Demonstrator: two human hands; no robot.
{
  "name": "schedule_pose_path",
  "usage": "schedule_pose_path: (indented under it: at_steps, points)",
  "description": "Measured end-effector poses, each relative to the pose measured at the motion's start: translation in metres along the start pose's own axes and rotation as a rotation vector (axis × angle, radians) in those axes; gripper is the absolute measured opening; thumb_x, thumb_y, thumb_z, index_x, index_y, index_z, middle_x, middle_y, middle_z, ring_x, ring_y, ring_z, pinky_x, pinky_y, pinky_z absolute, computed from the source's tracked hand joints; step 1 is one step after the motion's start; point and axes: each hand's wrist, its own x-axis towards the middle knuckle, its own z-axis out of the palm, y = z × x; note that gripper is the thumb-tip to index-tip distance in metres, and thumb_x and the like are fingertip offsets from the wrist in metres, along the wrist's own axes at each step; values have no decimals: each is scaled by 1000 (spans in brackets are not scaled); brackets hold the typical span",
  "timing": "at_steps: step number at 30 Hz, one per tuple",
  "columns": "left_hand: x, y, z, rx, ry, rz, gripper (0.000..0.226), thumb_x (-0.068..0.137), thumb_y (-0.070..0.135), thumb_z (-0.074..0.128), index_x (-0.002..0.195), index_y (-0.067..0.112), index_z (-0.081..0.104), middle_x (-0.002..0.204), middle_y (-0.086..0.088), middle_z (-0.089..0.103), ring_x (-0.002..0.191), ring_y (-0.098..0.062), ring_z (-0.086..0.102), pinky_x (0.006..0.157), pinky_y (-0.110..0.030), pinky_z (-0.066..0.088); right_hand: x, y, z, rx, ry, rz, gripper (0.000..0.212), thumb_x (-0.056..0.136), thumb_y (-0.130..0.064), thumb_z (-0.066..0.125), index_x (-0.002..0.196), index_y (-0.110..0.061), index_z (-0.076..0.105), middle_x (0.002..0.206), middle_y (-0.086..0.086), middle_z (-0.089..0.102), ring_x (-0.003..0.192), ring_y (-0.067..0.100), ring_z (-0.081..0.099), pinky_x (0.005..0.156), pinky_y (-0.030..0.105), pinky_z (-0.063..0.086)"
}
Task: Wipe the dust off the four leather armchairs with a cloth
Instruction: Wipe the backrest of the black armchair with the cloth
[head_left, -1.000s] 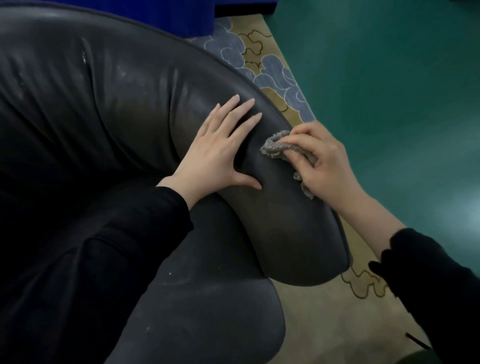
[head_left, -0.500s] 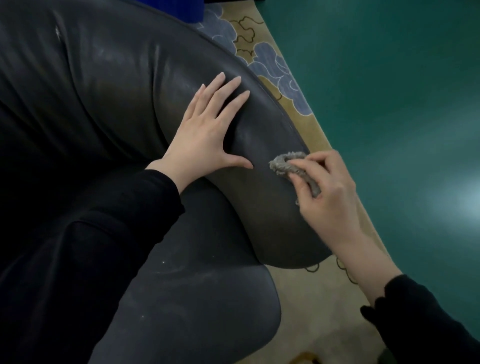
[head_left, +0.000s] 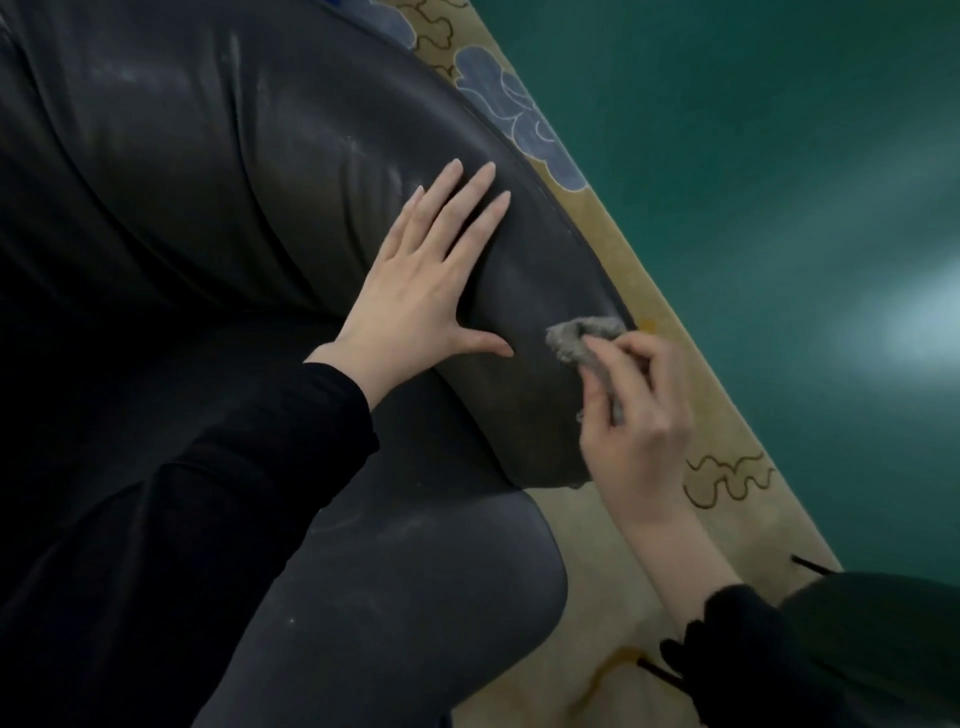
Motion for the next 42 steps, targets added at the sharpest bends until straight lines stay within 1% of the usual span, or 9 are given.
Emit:
schedule_pose_path:
  at_steps: [4,9,14,21,27,31,35,38,42]
  points:
    - [1,-1,1,3,1,0,120,63,68,70,155,12,17,163,-6,9,150,-26,-1,120,-38,-4,-22,-4,-5,58,-69,-61,20,89,-1,63,107,4,67,99,16,57,89,25,57,79,31,51]
    - [-1,-2,2,1,1,12,120,64,68,69,155,12,15,163,-6,8,150,-26,-1,120,-40,-3,-27,5,-12,-22,101,148,21,86,4,64,108,6,64,100,22,55,97,20,50,87,20,44]
    - [-2,-4,-1,11,15,34,119,65,66,72,155,11,16,163,-6,9,150,-26,0,120,-38,-3,-66,-16,-5,51,-74,72,22,86,0,64,107,4,67,99,17,56,92,20,55,77,33,52]
    - [-13,-13,-5,13,9,45,115,69,65,70,154,9,18,162,-9,10,150,-27,3,121,-40,1,-39,-13,-1,-31,111,199,19,88,1,63,107,3,65,102,18,53,96,20,50,82,29,49]
    - [-58,-25,-7,-27,-15,17,105,72,57,72,153,10,23,161,-9,17,149,-27,9,121,-41,9,-78,-39,11,43,-120,123,22,87,2,63,109,2,66,102,16,53,94,15,51,84,20,45]
    - [-112,-43,-7,-35,-68,-103,97,79,53,69,153,10,24,161,-6,20,149,-24,10,120,-38,8,-75,-70,20,97,-196,170,23,86,0,63,108,1,65,105,13,52,97,3,44,87,7,37]
    - [-171,-62,-11,-30,-119,-277,89,84,55,61,152,10,28,158,-4,27,149,-22,16,120,-39,11,-72,-94,42,187,-326,118,22,87,0,62,108,0,65,107,10,52,97,0,45,87,5,38]
    - [-214,-73,-13,-30,-116,-457,84,85,57,54,150,10,31,156,-6,33,147,-22,21,119,-39,15,-78,-109,65,251,-445,72,21,89,-3,61,110,-1,65,110,6,50,96,3,49,86,10,43]
    - [-269,-77,-12,-14,-114,-689,81,87,56,52,151,11,31,155,-5,36,146,-22,25,118,-41,20,-98,-124,95,303,-634,-90,20,89,-6,61,108,-3,66,108,5,51,94,12,54,82,28,51]
